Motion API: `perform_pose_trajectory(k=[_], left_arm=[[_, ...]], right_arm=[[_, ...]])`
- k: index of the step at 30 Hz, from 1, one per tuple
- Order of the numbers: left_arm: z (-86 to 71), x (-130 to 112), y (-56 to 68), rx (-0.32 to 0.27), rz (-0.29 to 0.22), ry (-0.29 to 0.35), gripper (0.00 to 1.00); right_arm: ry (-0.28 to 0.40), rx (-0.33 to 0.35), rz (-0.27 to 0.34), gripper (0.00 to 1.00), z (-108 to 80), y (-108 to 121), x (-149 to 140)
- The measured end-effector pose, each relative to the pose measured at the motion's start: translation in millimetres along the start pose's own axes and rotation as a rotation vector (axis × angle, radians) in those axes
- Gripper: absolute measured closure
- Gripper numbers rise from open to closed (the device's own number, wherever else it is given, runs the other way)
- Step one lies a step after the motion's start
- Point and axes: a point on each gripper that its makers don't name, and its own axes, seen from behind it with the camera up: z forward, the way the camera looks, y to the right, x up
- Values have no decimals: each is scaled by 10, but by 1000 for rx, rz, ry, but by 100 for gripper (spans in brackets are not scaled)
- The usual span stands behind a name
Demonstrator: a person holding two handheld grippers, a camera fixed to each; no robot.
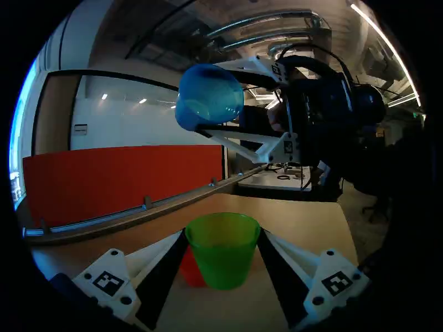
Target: Pour water
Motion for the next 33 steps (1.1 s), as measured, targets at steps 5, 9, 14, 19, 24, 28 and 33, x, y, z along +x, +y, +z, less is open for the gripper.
perform_pose_trajectory(k=[5,9,14,19,24,28,33], left_arm=[[1,-14,-22,7,4,-7,12],[2,-13,-45,13,3,-10,12],[11,-6,-63,18,2,-11,12],[11,2,-82,23,5,-13,12],[0,7,-108,29,5,-14,12],[-14,27,-130,34,6,-16,12],[-20,60,-157,40,8,-17,12]], right_arm=[[-16,-17,120,10,-26,17,-118],[-33,-13,246,10,-52,-49,-195],[-28,-8,400,10,-102,-122,-179],[-33,-8,594,10,-149,-122,-193],[-35,-13,790,10,-199,-96,-221],[-40,-1,920,10,-232,-130,-232],[-66,4,1052,10,-252,-197,-288]])
